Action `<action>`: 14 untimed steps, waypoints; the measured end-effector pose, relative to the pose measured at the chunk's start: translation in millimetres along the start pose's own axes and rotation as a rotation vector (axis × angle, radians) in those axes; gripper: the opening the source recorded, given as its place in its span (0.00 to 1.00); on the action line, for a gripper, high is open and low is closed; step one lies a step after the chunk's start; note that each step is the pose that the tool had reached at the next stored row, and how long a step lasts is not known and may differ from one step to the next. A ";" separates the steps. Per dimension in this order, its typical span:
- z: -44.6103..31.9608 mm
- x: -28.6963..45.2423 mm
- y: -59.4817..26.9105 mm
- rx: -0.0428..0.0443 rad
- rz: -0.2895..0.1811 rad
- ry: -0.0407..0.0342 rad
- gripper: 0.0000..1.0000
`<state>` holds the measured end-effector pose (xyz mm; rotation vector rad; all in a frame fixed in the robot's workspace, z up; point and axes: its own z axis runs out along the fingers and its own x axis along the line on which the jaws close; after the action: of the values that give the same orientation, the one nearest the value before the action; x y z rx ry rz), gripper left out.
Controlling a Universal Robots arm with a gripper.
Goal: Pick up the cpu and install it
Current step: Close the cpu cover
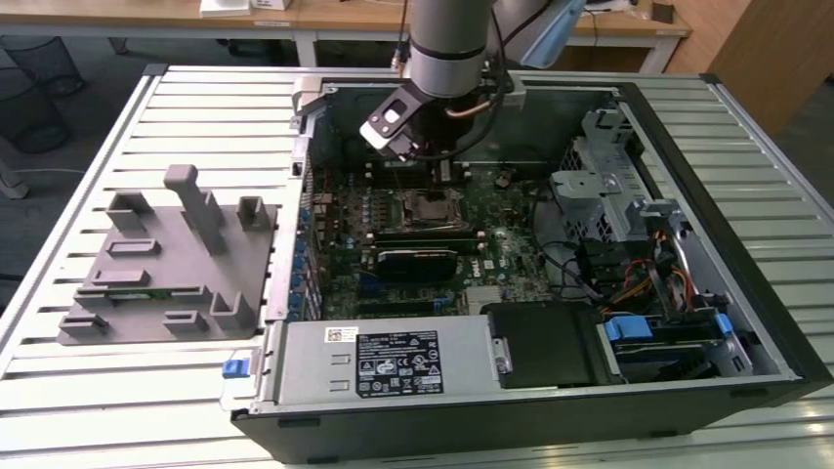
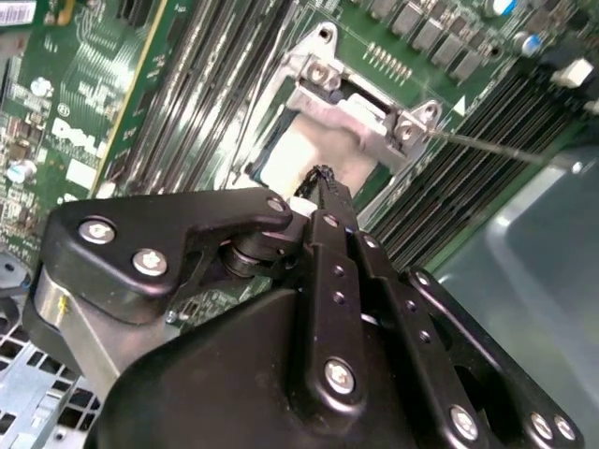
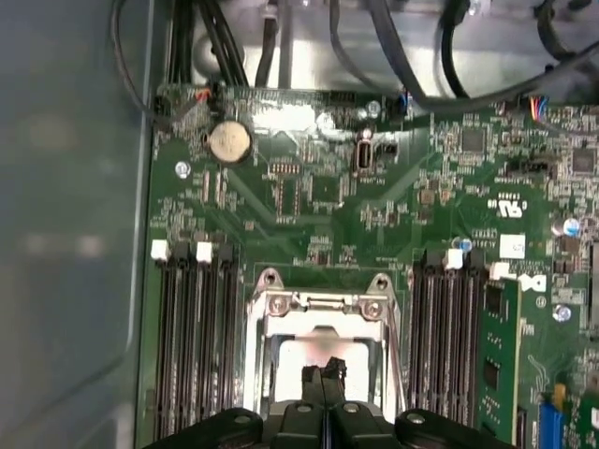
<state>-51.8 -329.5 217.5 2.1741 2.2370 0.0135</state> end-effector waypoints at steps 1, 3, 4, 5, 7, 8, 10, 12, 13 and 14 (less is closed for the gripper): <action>0.5 0.0 -1.5 0.0000 0.000 0.0000 0.11; 1.3 0.1 -3.9 0.0000 0.000 0.0000 0.11; 1.6 0.1 -5.1 0.0000 0.000 0.0000 0.11; 1.9 0.2 -6.4 0.0000 0.000 0.0001 0.11; 2.5 0.4 -9.9 -0.0001 0.000 0.0002 0.11; 2.8 0.4 -12.1 0.0000 0.000 0.0001 0.11; 3.5 0.5 -16.3 -0.0001 0.000 0.0001 0.11; 4.4 0.7 -19.9 -0.0001 0.000 0.0002 0.11; 4.9 0.8 -20.8 -0.0001 0.000 0.0001 0.11; 5.6 1.2 -21.2 0.0000 0.000 0.0000 0.11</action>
<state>-72.9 -329.0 211.4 2.1742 2.2370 0.0136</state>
